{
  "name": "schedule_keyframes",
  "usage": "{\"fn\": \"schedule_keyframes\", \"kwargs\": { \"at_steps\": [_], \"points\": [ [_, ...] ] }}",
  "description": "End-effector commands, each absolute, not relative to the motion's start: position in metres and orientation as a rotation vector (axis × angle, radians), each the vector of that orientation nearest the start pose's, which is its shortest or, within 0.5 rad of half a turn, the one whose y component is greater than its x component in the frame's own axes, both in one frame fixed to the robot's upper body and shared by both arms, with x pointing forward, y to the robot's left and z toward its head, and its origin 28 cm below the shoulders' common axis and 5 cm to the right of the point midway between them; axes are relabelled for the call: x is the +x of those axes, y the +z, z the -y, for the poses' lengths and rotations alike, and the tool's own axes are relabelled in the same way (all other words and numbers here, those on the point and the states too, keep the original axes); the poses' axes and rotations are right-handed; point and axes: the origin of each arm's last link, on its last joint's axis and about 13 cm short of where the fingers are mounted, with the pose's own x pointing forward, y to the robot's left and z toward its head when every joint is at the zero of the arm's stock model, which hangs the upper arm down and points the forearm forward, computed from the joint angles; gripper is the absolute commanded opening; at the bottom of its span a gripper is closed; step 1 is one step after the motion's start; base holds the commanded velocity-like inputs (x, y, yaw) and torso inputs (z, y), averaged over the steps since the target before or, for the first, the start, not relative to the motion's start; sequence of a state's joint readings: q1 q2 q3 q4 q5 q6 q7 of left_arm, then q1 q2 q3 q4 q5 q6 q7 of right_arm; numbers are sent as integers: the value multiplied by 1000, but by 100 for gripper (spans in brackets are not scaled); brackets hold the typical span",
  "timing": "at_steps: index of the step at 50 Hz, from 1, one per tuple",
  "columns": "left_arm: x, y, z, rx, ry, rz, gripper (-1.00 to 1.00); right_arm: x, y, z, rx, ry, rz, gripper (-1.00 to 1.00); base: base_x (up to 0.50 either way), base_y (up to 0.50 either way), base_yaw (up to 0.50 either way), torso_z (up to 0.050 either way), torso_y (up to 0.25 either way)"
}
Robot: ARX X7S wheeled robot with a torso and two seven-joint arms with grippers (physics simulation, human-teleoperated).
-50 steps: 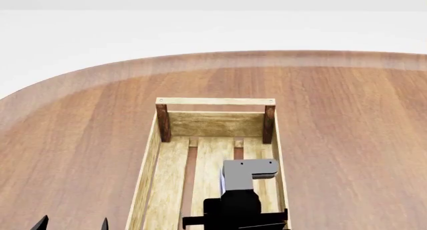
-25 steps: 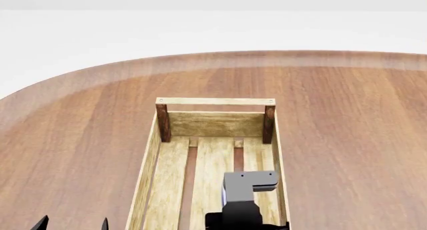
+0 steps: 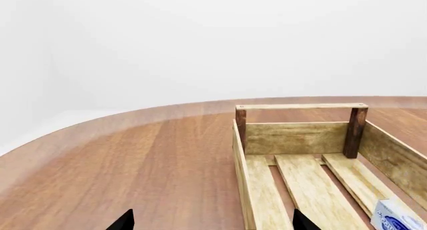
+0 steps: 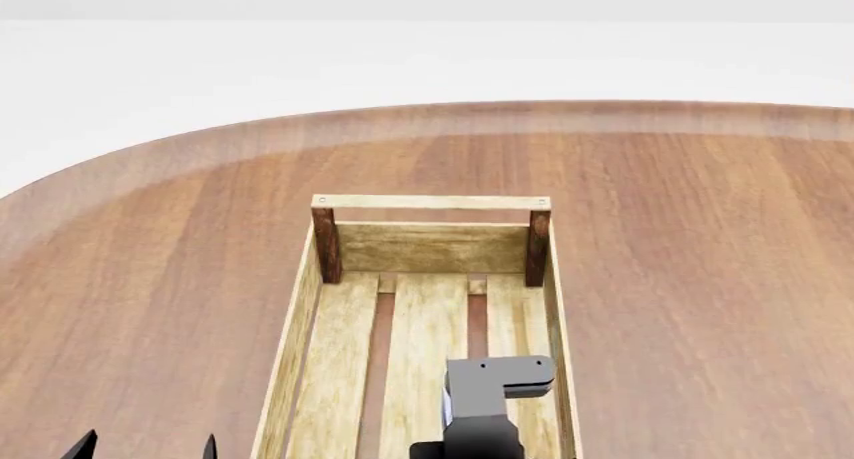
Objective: Pick up the cream cheese and put it in the tray.
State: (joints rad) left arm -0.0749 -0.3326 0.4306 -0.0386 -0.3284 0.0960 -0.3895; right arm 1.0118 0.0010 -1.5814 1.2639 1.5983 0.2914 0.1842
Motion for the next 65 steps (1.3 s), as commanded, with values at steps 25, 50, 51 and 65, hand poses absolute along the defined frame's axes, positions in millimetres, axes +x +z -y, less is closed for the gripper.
{"fn": "schedule_keyframes", "kwargs": {
  "at_steps": [25, 50, 51, 65],
  "points": [
    [210, 12, -205, 9, -5, -5, 100, 335, 14, 50, -24, 161, -883, -100, 0, 0, 0, 0, 0],
    [210, 12, -205, 9, -5, -6, 100, 329, 8, 50, -23, 180, -921, -100, 0, 0, 0, 0, 0],
    [210, 12, -205, 8, -5, -6, 100, 329, 8, 50, -23, 180, -921, -100, 0, 0, 0, 0, 0],
    [210, 12, -205, 9, -5, -6, 100, 329, 8, 50, -23, 180, -921, -100, 0, 0, 0, 0, 1]
  ]
}}
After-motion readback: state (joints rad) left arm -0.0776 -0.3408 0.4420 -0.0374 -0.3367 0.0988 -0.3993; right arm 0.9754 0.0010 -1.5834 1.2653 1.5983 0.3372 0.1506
